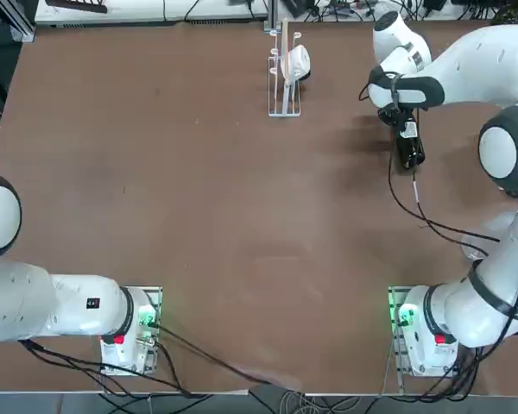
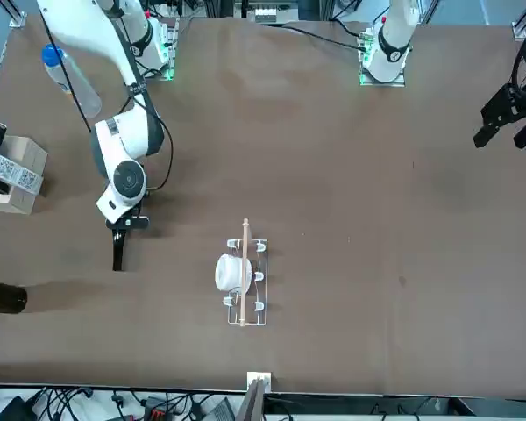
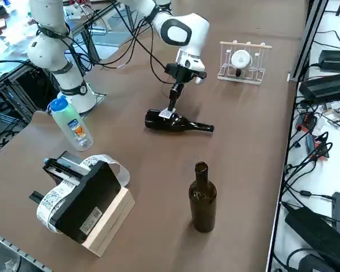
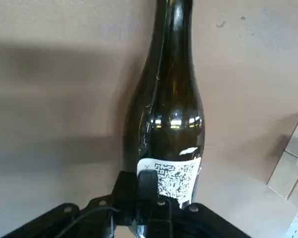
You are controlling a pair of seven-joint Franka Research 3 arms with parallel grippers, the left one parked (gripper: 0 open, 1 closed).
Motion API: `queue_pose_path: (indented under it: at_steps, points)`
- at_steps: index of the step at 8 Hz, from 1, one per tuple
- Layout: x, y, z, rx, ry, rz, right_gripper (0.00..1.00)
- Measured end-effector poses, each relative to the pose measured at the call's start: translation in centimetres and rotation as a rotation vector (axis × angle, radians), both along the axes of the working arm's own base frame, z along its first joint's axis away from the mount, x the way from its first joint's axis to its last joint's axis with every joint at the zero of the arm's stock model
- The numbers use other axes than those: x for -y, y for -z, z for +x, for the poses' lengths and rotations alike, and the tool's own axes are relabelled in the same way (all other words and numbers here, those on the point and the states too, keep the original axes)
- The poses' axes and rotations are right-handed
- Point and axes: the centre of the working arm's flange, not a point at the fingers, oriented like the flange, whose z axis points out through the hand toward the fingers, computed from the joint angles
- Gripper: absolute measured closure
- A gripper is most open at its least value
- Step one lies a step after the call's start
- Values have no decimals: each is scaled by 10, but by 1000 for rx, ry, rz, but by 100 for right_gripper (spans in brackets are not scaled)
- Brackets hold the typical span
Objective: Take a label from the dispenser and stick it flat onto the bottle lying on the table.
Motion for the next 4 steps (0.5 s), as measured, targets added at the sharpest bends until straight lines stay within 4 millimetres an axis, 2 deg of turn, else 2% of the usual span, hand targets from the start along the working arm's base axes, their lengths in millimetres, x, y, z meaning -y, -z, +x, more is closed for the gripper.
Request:
queue_pose_path:
  at_steps: [4]
  points:
    - [-1,1,1,14,20,-3,97]
